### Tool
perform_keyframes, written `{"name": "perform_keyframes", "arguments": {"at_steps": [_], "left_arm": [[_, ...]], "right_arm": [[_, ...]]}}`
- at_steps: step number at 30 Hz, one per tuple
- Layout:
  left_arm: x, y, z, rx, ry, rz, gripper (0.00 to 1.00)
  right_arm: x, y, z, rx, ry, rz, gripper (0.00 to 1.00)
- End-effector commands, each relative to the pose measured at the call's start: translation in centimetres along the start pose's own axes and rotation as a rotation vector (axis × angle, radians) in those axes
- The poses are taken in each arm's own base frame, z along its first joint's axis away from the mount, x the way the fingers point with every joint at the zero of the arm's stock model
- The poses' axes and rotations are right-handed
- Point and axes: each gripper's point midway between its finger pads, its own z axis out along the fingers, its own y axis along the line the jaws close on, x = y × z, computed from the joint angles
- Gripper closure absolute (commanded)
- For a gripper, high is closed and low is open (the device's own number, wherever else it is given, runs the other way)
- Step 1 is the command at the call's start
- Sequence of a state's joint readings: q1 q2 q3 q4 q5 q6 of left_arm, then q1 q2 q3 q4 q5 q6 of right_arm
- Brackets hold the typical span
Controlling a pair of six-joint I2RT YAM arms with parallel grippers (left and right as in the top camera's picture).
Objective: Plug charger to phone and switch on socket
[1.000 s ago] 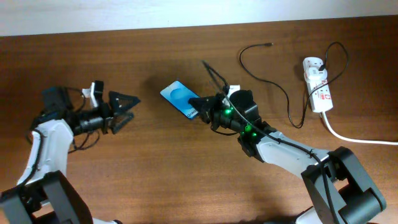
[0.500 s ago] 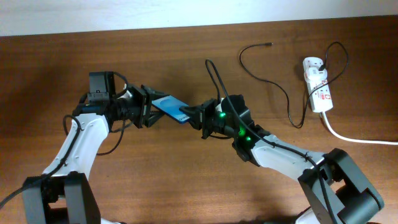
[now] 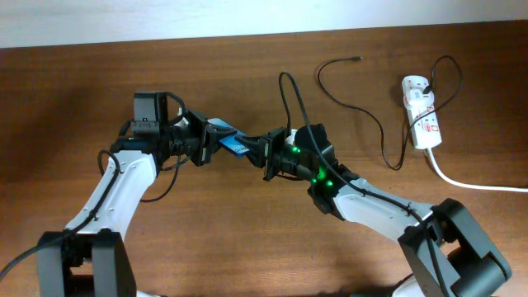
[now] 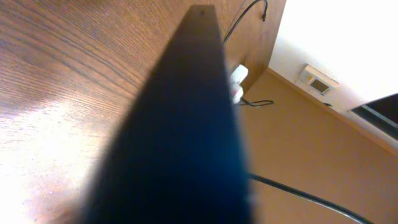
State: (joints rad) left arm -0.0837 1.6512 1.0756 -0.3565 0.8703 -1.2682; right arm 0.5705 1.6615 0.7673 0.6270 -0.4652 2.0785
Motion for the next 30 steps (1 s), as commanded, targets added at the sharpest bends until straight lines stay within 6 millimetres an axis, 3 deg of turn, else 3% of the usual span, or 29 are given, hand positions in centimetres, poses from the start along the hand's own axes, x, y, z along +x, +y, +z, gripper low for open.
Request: {"name": "perform_keyframes", "arguments": {"at_steps": [1,5,6,8,11,12,14,17,18,19,22,23,24,27,30], "left_arm": [[-0.3,0.1,-0.2,-0.022,-0.048,0.029,1.0],[-0.8,0.2,-0.2,-0.03,-0.074,0.071,1.0],[-1.2,0.3,-0.3,-0.039,-0.096,0.107,1.0],[-1.8,0.3,-0.6,-0.039,-0.118,0.124,1.0],[-3.8,-0.1,-2.2,-0.013,-0.168,0.226,1.0],[-4.2,-0.1,-2.5,-0.01,-0.177,0.226,1.0],[-4.5,0.0,-2.6,-0.014,-0.191,0.224,1.0],[-4.6,0.0,-2.6,-0.017,-0.196,0.224,1.0],[-4.6,0.0,-2.6,-0.018,-0.197,0.232,1.0],[-4.5,0.1,-2.5,-0.022,-0.196,0.244,1.0],[-4.0,0.1,-1.9,-0.036,-0.192,0.269,1.0],[-4.0,0.1,-1.8,-0.039,-0.195,0.27,1.0],[-3.9,0.1,-1.7,-0.041,-0.192,0.273,1.0],[-3.4,0.1,-1.3,-0.045,-0.18,0.281,1.0],[-3.4,0.1,-1.3,-0.045,-0.179,0.281,1.0]], "right_arm": [[1.7,0.4,-0.1,0.003,0.056,-0.151,0.9],[2.0,0.2,-0.1,0.012,0.072,-0.193,0.73],[1.9,0.3,-0.1,0.006,0.07,-0.316,0.63],[1.0,0.3,-0.2,0.005,0.033,-0.508,0.52],[-5.4,-0.6,-1.6,0.143,-0.194,-0.87,0.25],[-7.2,0.2,-2.4,0.162,-0.25,-0.981,0.15],[-9.4,1.9,-3.7,0.161,-0.307,-1.041,0.06],[-13.4,5.6,-6.2,0.316,-0.392,-1.224,0.06],[-15.8,7.6,-7.4,0.444,-0.47,-1.297,0.04],[-17.1,8.8,-7.8,0.506,-0.51,-1.34,0.0],[-21.9,12.3,-8.2,0.619,-0.631,-1.441,0.01],[-23.3,12.4,-8.1,0.635,-0.655,-1.43,0.01],[-25.6,12.1,-7.4,0.647,-0.67,-1.419,0.08],[-31.0,9.6,-4.6,0.691,-0.658,-1.408,0.08],[-34.4,7.4,-2.5,0.74,-0.654,-1.398,0.08]]}}
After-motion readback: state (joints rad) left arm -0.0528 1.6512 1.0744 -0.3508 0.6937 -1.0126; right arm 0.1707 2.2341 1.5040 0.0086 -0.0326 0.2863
